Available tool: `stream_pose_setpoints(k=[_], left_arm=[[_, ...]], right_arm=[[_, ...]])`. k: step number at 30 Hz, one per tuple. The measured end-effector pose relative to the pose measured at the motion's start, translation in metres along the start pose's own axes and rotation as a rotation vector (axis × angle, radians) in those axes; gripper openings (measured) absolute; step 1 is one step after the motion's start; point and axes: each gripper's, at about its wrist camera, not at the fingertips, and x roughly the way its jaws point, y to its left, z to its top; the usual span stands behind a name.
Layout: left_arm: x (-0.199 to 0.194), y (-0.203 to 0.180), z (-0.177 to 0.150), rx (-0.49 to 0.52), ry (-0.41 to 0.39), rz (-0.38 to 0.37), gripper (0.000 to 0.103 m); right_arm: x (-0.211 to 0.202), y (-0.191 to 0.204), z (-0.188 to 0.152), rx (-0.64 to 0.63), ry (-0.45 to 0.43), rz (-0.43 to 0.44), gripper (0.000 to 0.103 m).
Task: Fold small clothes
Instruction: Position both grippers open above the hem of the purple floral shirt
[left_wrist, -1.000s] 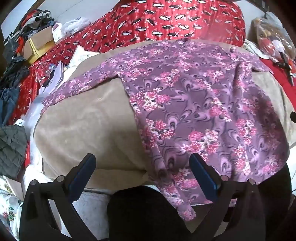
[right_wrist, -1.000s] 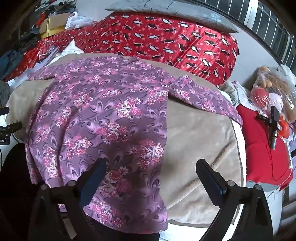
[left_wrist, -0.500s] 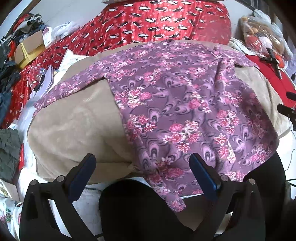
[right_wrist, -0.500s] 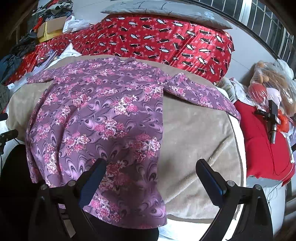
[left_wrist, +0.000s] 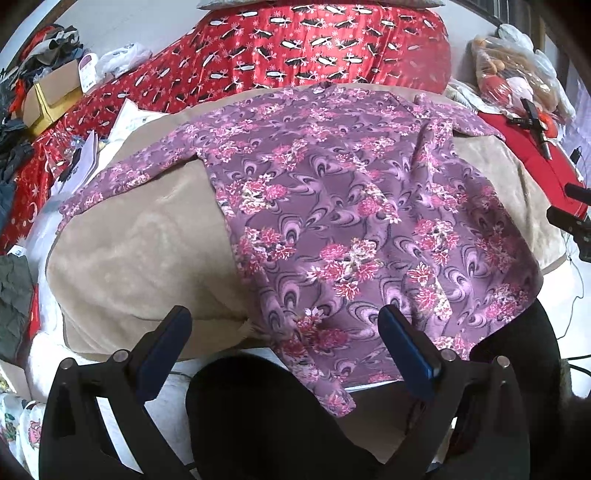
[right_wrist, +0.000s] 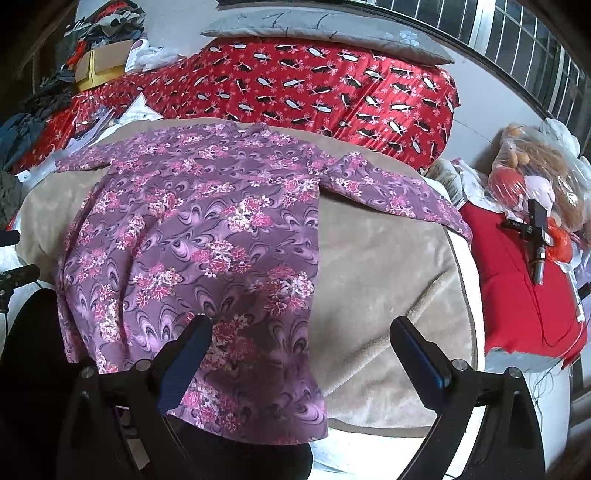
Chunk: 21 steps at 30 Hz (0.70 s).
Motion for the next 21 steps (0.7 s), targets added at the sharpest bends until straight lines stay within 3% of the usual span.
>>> stream_pose_setpoints(k=[21], left_arm=[[0.0044,-0.0034,-0.0002,0.008,0.013,-0.008,0.101]], right_arm=[[-0.0003,0.0055,-0.0008,-0.008,0.008,0.002,0.097]])
